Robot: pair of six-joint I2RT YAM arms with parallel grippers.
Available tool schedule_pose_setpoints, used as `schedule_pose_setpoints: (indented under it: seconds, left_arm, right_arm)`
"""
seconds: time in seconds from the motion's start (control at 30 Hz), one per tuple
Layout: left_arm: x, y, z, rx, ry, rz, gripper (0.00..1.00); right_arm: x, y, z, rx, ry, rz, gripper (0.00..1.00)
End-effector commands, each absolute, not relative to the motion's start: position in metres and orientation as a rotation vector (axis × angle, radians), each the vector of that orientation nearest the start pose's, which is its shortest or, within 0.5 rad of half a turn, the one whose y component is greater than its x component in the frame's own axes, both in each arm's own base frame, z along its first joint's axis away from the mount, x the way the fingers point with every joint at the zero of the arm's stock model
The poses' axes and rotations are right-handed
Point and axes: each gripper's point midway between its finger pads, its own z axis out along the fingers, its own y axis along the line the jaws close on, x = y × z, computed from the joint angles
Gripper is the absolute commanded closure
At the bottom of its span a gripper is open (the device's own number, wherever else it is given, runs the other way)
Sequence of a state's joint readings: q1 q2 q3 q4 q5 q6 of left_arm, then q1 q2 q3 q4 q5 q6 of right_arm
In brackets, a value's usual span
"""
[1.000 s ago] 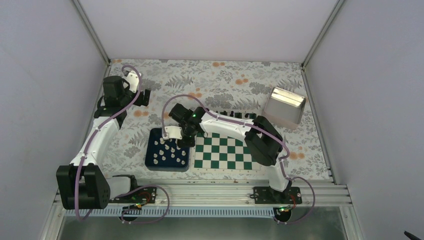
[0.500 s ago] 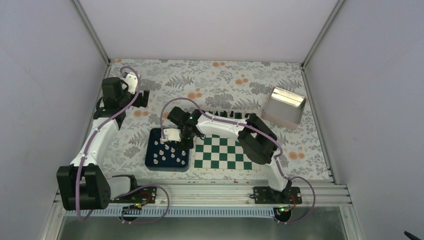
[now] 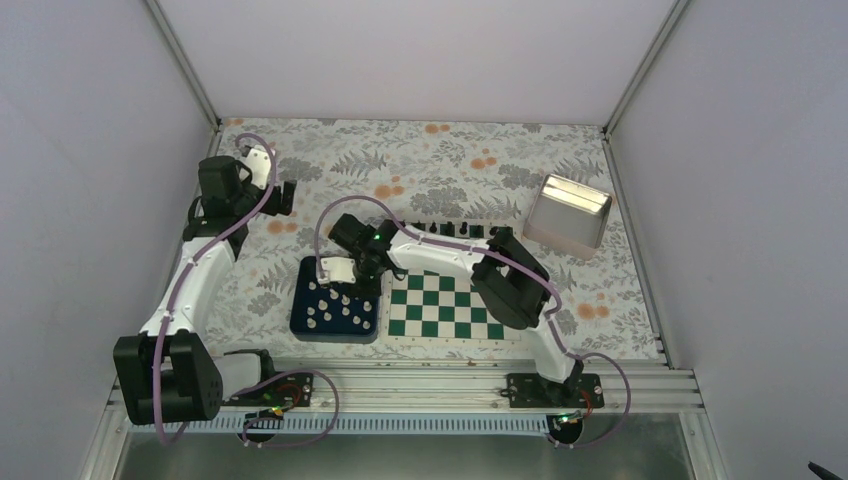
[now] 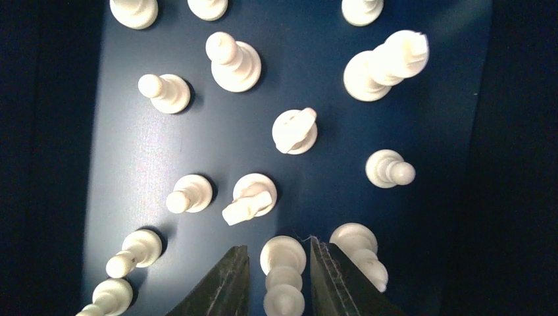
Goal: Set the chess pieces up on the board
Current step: Pick up the chess piece from the storage box.
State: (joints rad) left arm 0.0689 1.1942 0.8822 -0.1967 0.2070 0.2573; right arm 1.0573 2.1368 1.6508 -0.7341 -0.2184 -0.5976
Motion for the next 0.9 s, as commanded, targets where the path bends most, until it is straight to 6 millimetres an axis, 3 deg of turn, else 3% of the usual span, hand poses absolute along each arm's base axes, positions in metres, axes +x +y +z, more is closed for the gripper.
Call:
schedule_pose_setpoints:
  seconds: [0.0,0.13,0.3,0.47,0.57,0.67,0.87]
  left_arm:
    - [0.386,-0.011,0.233,0.335,1.999,-0.036,0.00]
    - [0.386,-0.011,0.234,0.337,1.999,-0.043,0.00]
    - [0.386,-0.012,0.234,0.340,1.998,-0.046,0.00]
    - [0.385,-0.009,0.234,0.334,1.998,-0.043,0.00]
    - [0.385,-0.008,0.234,0.329,1.998,-0.041,0.00]
    - [0.386,-0.008,0.235,0.329,1.996,-0.042,0.00]
    - [0.386,-0.007,0.234,0.328,1.996,-0.037,0.00]
  right_arm:
    - [0.205,0.452,0.043,-2.120,1.868,0.410,0.73]
    - [0.205,0.450,0.046,-2.116,1.869,0.403,0.75]
    - [0.205,0.449,0.047,-2.117,1.870,0.396,0.92]
    - [0.205,0.447,0.058,-2.107,1.860,0.387,0.93]
    - [0.205,0.448,0.081,-2.084,1.836,0.408,0.96]
    - [0.205,0.448,0.116,-2.044,1.801,0.431,0.96]
    - [0.218,0.423,0.176,-1.927,1.788,0.514,0.96]
